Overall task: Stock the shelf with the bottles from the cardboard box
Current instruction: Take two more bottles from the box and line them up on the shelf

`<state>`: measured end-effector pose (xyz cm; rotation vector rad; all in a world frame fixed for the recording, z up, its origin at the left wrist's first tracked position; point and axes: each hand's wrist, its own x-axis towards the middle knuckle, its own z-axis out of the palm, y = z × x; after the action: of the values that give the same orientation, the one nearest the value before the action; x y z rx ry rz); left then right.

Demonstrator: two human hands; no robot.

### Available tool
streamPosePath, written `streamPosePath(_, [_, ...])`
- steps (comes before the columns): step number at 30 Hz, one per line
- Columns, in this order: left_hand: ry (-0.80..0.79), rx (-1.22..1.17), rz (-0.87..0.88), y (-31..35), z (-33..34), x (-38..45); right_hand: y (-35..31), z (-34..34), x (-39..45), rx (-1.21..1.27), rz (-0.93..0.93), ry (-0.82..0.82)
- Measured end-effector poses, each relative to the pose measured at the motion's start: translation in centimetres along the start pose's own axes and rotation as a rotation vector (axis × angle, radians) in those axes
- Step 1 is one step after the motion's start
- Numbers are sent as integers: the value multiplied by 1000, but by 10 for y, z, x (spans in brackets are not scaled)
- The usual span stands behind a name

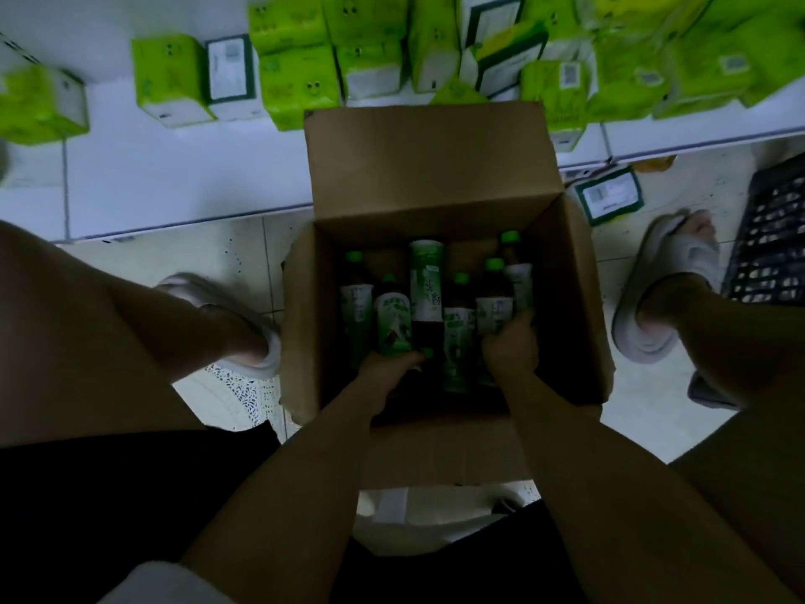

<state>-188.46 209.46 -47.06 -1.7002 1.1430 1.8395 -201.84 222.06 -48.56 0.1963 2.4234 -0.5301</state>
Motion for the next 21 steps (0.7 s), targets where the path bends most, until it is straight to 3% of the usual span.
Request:
streamPosePath(3, [-38,-1,59,4,-8,-12,-6,-11,-10,29,-109,5])
streamPosePath(6, [-73,5,167,5,-15,-29,-14,-17,-23,206,-165,-14])
streamPosePath(11, [-97,-54,323,5,-24,-62,-23,-22,-54,479,-125,-117])
streamPosePath(21, [-222,-184,601,26,-32,-119,-54,-73,-111,842,-298,-309])
